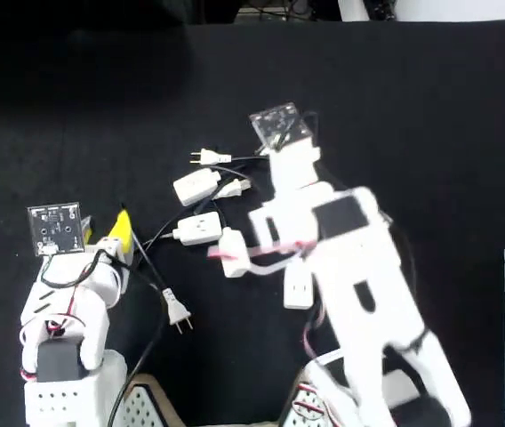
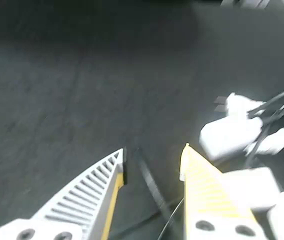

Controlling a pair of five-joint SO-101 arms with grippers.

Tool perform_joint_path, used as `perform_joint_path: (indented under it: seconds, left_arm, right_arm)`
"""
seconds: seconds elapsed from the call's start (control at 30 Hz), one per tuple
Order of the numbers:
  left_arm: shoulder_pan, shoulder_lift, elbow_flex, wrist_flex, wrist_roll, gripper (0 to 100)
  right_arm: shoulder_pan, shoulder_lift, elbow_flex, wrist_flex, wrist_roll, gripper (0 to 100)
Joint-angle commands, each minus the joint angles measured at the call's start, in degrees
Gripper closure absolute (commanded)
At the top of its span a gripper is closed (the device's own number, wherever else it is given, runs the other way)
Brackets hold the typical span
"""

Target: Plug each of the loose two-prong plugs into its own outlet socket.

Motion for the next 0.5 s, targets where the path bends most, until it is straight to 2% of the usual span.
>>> perform_joint_path:
  seconds: [0.0,0.23,0.33,0.47]
  left_arm:
    - [3.30,0.09,-2.33,-8.88,4.48,81]
    - [9.71,0.18,2.24,-18.55,5.54,81]
    - [10.77,0.18,4.00,-21.71,5.54,81]
    - [12.88,0.18,4.00,-21.89,5.45,81]
  right_arm:
    - [-5.10,-8.31,6.37,-9.93,-2.90,98.7]
    - [-13.27,-18.42,16.13,-20.84,-7.12,98.7]
    - [-16.26,-20.97,17.89,-21.98,-7.74,98.7]
    - [-19.43,-22.11,19.21,-21.89,-7.74,98.7]
